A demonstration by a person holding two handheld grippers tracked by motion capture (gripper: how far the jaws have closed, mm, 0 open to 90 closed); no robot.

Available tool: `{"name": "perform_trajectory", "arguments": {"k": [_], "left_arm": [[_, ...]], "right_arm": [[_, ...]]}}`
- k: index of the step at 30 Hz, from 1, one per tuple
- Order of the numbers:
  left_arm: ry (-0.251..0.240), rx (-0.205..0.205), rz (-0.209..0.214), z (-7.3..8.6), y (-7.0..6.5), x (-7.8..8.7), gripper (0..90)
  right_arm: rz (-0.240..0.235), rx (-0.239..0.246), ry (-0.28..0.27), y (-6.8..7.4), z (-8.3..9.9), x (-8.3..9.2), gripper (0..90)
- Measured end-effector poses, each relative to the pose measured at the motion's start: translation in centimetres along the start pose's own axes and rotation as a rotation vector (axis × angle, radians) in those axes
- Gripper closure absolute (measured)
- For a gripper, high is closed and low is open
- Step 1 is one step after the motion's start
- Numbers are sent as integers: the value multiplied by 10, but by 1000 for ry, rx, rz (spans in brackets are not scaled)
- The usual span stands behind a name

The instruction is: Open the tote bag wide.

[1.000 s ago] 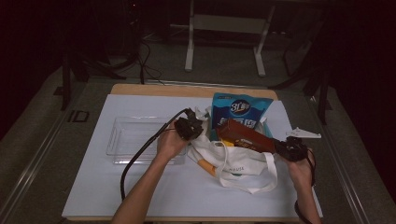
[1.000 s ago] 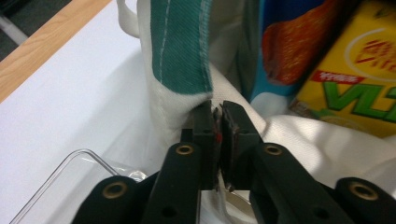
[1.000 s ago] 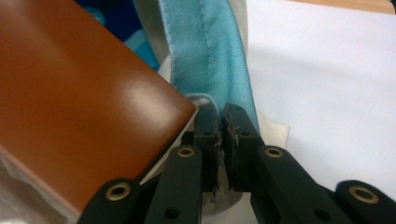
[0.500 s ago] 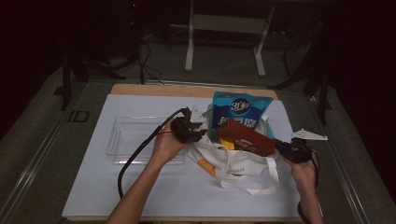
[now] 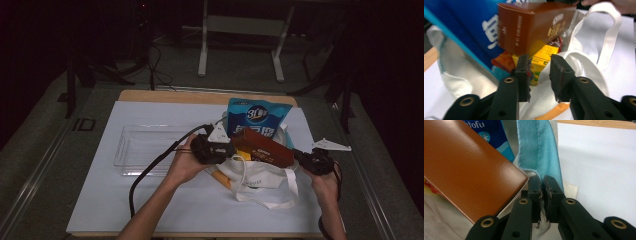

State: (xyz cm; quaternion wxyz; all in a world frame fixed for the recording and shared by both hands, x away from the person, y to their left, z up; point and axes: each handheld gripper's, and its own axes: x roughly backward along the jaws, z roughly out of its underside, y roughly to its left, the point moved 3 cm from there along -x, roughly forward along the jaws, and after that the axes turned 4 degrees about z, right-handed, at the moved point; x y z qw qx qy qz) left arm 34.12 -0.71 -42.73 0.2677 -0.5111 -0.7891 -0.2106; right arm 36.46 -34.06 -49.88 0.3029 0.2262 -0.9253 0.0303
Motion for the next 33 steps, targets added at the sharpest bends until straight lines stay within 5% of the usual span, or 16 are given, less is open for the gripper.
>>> {"name": "perform_trajectory", "arguments": {"k": [6,13,24,29,33], "left_arm": [[20,4,1,7,-5,-8,833],[116,-46,-34,18,-15,-29,833],[-20,-33,-53,-5,-12,0,819],[-43,-21,-14,-12,-11,-3,782],[-78,13,-23,-16,-8,-8,775]], "right_arm": [[-2,5,0,0,1,1,848],[-4,5,-3,0,2,2,847],[-6,7,-12,0,3,4,847],[-7,4,-11,0,3,4,847],[-7,2,-14,0,4,4,847]]}}
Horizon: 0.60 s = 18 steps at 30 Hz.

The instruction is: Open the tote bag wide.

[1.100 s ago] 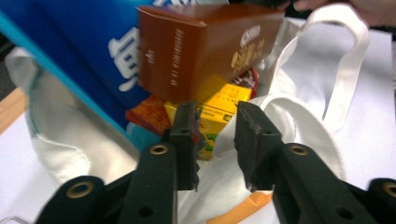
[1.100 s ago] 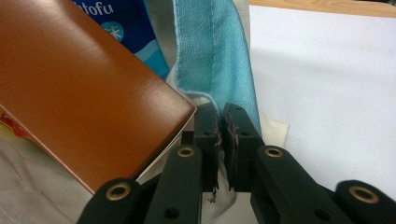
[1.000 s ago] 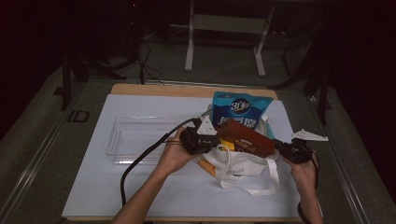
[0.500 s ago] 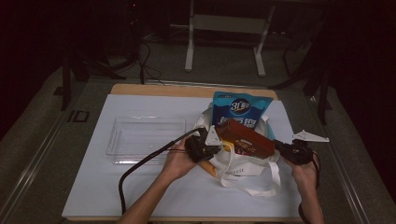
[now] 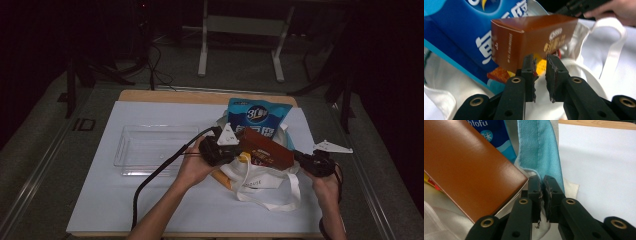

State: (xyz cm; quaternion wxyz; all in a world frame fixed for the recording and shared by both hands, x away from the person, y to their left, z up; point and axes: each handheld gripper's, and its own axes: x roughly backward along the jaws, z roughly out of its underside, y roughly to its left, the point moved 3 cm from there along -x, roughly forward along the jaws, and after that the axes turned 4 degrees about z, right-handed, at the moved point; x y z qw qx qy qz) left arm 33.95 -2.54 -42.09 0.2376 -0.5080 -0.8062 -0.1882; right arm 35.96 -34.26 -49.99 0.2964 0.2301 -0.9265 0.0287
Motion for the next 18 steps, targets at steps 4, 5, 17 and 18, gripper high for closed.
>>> {"name": "perform_trajectory", "arguments": {"k": [4,5,17,18], "left_arm": [[26,5,11,1,-2,-7,787],[36,2,19,2,-4,-9,793],[92,-62,22,30,-34,-22,815],[92,-62,22,30,-34,-22,817]], "right_arm": [[-3,-3,-4,0,1,0,847],[-2,-2,-4,0,1,0,847],[-4,4,-9,0,2,2,847],[-4,3,-8,0,2,2,847]]}}
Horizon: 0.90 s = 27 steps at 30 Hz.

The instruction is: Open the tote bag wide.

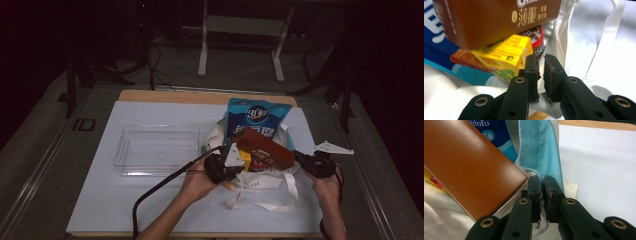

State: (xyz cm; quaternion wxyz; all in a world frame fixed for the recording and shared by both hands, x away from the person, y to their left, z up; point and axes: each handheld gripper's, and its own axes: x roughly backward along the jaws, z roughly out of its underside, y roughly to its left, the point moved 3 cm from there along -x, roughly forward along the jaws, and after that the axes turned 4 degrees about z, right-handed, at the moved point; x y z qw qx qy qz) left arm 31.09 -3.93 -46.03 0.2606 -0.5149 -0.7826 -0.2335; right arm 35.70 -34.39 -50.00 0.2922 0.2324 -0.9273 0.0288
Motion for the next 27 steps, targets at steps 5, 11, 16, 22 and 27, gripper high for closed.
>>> {"name": "perform_trajectory", "arguments": {"k": [5,11,16,22,27], "left_arm": [[22,-17,-19,14,-7,-4,822],[34,-19,-40,25,-9,-14,843],[13,5,-43,32,-10,-19,870],[-11,40,-39,36,-10,-26,892],[-16,65,-46,46,-8,-32,899]], "right_arm": [[1,2,0,0,0,0,847],[-1,-2,-4,-1,0,-1,847],[-3,-1,-4,-2,0,-1,847],[-3,1,-6,-2,0,-1,847],[-4,3,-8,-2,0,-1,847]]}}
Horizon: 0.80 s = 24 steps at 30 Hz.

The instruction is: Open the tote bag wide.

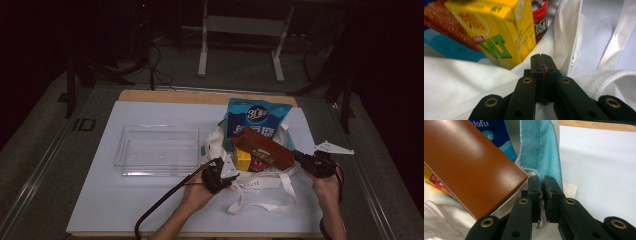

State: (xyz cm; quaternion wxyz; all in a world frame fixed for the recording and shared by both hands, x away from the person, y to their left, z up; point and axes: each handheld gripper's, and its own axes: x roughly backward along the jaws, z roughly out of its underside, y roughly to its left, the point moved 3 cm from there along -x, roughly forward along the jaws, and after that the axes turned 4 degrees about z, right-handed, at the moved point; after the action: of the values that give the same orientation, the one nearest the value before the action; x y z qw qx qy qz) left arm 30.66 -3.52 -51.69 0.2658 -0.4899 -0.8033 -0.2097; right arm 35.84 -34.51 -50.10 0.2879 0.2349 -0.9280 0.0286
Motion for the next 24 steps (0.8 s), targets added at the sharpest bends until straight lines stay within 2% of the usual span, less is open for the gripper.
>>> {"name": "perform_trajectory", "arguments": {"k": [3,8,14,18,21,24], "left_arm": [[-11,26,1,4,2,-4,899],[8,37,4,6,4,-8,900],[39,73,17,12,7,-18,900],[46,75,21,14,7,-20,900],[34,74,52,13,8,-15,895],[23,55,69,9,8,-7,869]], "right_arm": [[-1,0,-1,0,0,-1,847],[-4,-6,-2,-1,1,-2,847],[-12,-13,-1,-2,2,-3,847],[-12,-11,-3,-2,2,-3,847],[-8,-8,-4,-1,2,-2,846],[-5,-4,-6,-1,1,-2,846]]}}
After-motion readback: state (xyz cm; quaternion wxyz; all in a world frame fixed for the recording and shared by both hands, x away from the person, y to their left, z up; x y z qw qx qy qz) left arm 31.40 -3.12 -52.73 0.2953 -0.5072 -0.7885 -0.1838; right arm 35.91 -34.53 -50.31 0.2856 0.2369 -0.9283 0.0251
